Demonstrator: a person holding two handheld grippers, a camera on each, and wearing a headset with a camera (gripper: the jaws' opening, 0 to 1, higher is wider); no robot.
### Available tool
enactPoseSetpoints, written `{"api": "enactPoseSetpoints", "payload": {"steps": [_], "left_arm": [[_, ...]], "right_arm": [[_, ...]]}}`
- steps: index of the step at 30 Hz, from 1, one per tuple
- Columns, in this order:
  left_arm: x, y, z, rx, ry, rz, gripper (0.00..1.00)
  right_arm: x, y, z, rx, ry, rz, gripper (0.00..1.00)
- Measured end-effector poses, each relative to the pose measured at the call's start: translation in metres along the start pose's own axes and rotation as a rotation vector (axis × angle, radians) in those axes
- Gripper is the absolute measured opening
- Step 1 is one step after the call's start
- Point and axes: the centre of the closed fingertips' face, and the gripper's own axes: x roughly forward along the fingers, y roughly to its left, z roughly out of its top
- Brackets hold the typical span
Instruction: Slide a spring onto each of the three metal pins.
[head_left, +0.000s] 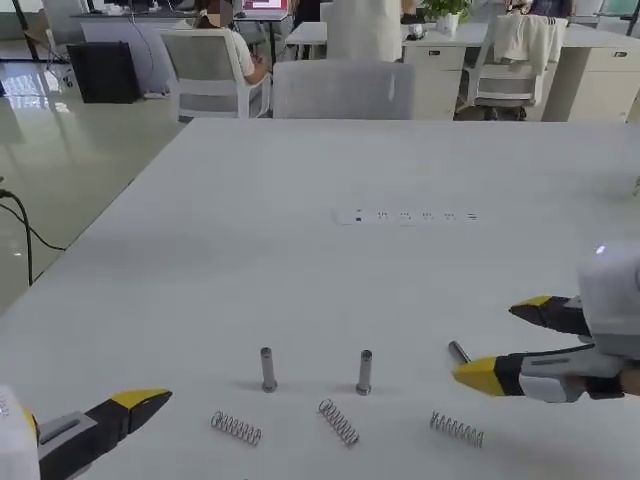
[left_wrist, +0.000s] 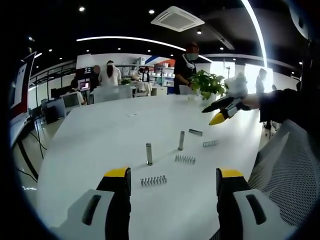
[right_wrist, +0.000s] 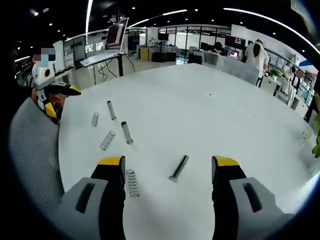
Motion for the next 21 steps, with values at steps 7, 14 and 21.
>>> {"api": "enactPoseSetpoints", "payload": {"steps": [7,14,21], "left_arm": [[0.003,-0.001,-0.001,0.0,0.009,-0.008,0.67],[0.004,-0.002,-0.002,0.0,0.014,-0.013,0.67],[0.004,-0.003,-0.002,-0.002,0.016,-0.013,0.66]], "right_arm": [[0.019,-0.012,-0.013,0.032,0.074,-0.031,0.59],[0.034,-0.023,-0.018,0.06,0.122,-0.061,0.5],[0.046,-0.026,-0.022,0.079,0.165,-0.078,0.42]]}}
